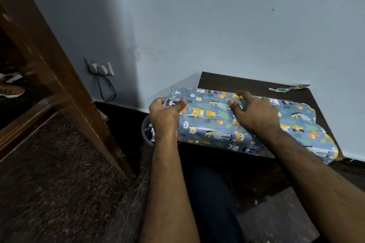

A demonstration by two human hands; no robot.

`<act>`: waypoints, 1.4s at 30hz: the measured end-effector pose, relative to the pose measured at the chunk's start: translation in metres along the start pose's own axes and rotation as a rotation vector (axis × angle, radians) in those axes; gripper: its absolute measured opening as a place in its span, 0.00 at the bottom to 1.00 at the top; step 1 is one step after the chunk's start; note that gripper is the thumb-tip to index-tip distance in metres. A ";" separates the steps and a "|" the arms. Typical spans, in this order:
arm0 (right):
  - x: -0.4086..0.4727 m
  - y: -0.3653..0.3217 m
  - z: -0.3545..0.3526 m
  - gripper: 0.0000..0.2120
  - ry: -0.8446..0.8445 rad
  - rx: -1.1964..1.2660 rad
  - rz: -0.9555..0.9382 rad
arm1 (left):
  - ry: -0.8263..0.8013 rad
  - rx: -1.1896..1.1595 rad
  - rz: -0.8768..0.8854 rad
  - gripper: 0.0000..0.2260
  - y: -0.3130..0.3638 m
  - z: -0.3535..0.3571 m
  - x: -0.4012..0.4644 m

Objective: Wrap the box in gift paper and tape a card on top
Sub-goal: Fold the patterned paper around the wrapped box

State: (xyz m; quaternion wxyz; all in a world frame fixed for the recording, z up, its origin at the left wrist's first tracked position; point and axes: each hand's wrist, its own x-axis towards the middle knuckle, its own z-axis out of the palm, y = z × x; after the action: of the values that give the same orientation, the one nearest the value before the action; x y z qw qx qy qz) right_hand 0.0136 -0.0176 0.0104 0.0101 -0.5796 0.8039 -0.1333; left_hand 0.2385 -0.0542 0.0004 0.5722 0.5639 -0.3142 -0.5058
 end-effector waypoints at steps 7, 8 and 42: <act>-0.002 0.000 0.000 0.26 0.010 0.001 0.004 | 0.141 0.087 -0.006 0.19 -0.004 -0.003 0.004; -0.002 0.000 0.000 0.26 0.006 0.005 0.004 | 0.139 0.198 0.010 0.20 -0.003 -0.005 0.000; -0.070 0.030 -0.028 0.16 -0.137 0.108 -0.424 | 0.098 -0.236 -0.617 0.59 -0.089 0.086 -0.085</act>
State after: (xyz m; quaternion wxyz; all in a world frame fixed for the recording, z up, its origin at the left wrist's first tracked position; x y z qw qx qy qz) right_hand 0.0039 0.0619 0.0208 0.0675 -0.7420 0.6530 -0.1355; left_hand 0.1143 0.0100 -0.0528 0.4681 0.5860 -0.0400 -0.6602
